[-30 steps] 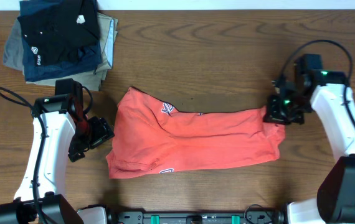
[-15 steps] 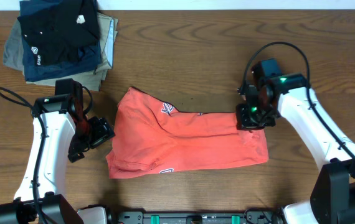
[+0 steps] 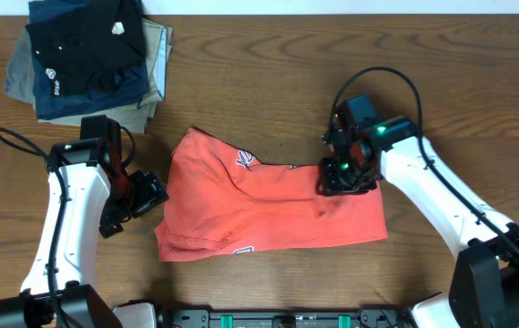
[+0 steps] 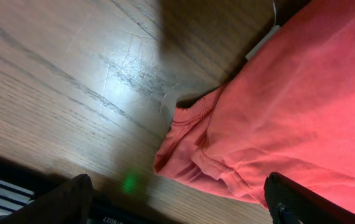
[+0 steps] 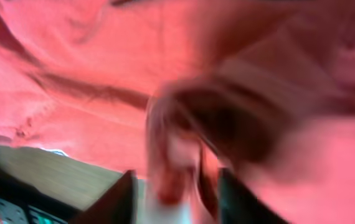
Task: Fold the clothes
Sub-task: 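Fold the right end leftward over the strip with the right gripper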
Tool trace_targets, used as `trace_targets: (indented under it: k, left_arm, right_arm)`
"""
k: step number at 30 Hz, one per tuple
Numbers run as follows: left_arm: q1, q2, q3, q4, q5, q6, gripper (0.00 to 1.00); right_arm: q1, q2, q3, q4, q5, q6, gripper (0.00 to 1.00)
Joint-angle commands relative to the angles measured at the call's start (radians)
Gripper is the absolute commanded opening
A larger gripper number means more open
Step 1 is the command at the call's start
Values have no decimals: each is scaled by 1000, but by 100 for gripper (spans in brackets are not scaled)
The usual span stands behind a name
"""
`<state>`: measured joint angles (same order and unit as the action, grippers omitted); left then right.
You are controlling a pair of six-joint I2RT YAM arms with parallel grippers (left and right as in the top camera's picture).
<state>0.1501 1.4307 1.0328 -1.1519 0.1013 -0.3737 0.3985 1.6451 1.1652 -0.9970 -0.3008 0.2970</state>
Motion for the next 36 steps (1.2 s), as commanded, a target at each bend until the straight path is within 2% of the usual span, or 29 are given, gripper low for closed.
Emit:
trace_targets:
  k: [1,2,4,12,15,17,21,25,29,36]
  left_arm:
    - [-1,2,11,-6,-1,-6,89]
    - [-1,1,11,-6,-1,-6,89]
    - [-1,1,11,-7,0,-6,89]
    - [-1,1,11,-6,-1,-6,89]
    - [-1,1,11,-6,-1,-5,90]
    - [-1,1,11,-6,-1,-6,90]
    - [-1,1,11,-6,-1,-5,90]
    - [-1,1,11,-6,-1,-6,90]
    - [-1,1,11,-6,-1,-6,90]
    - [-1,1,11,-5,0,-6,90]
  right_arm:
    - [35,-7,-7,-2,-3,21,61]
    - [44,-7,-7,-3,-3,21,66]
    - [47,-7,0,-14,-3,21,68]
    - [-39,-7,66,-102,71,17,71]
    - [-80,-7,64,-102,72,4,68]
    - [-88,-7,62,-98,73,-1,59]
    - [-71,-6,39,-51,72,-5,25]
    - [-53,-6,-14,16,73,17,8]
    - [-49,-5,-91,102,72,72,2]
    - [-34,47,-180,215,-35,98,2]
